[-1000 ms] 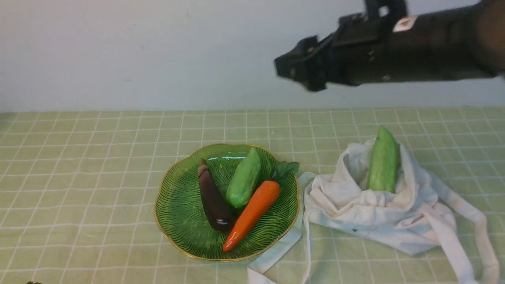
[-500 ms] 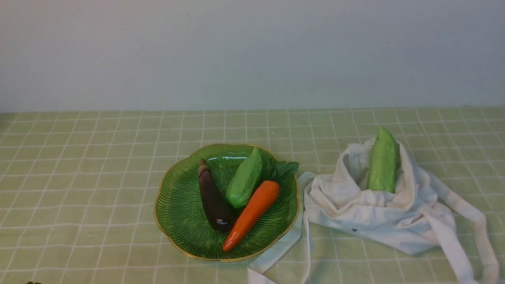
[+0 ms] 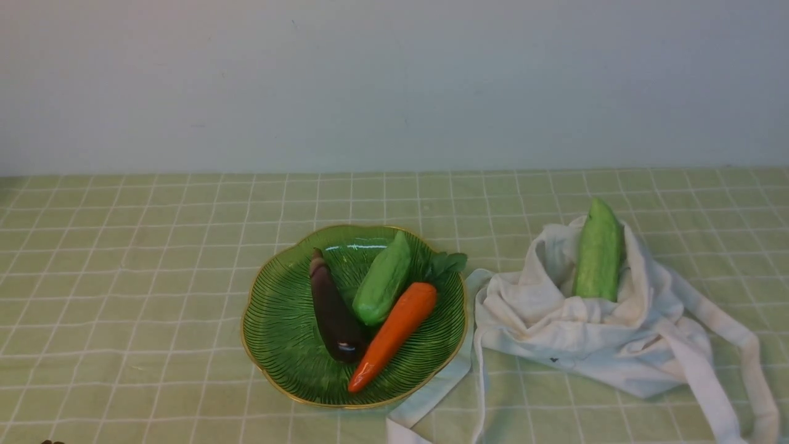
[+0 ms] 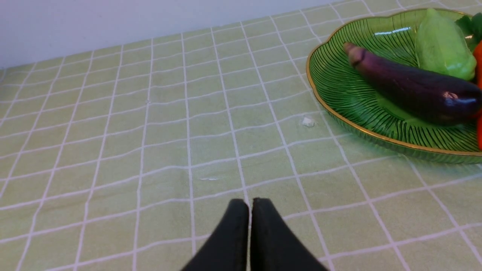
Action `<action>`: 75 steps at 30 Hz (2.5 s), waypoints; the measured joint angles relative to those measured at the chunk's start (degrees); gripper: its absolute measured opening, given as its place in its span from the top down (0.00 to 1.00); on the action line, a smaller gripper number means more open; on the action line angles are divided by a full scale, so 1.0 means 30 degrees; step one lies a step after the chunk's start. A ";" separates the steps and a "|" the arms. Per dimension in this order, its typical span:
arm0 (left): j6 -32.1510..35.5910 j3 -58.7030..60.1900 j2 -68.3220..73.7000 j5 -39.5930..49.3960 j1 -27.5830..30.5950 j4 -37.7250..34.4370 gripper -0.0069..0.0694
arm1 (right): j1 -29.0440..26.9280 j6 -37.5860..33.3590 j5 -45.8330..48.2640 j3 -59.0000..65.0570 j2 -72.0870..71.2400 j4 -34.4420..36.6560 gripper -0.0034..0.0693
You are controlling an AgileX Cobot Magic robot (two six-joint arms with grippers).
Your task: Take vegetables from bag on green coffee tablecloth place on plate.
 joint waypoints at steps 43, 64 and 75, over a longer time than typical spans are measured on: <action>0.0000 0.0000 0.0000 0.0000 0.0000 0.0000 0.92 | -0.6659 -0.5722 -0.8600 1.8307 -1.1935 0.0709 0.97; 0.0000 0.0000 0.0000 0.0000 0.0000 0.0000 0.92 | -0.8081 -0.4582 -1.0829 2.4109 -1.3971 0.0709 0.97; 0.0000 0.0000 0.0000 0.0000 0.0000 0.0000 0.92 | -0.8019 -0.4582 -1.0829 2.4109 -1.3971 0.0709 0.97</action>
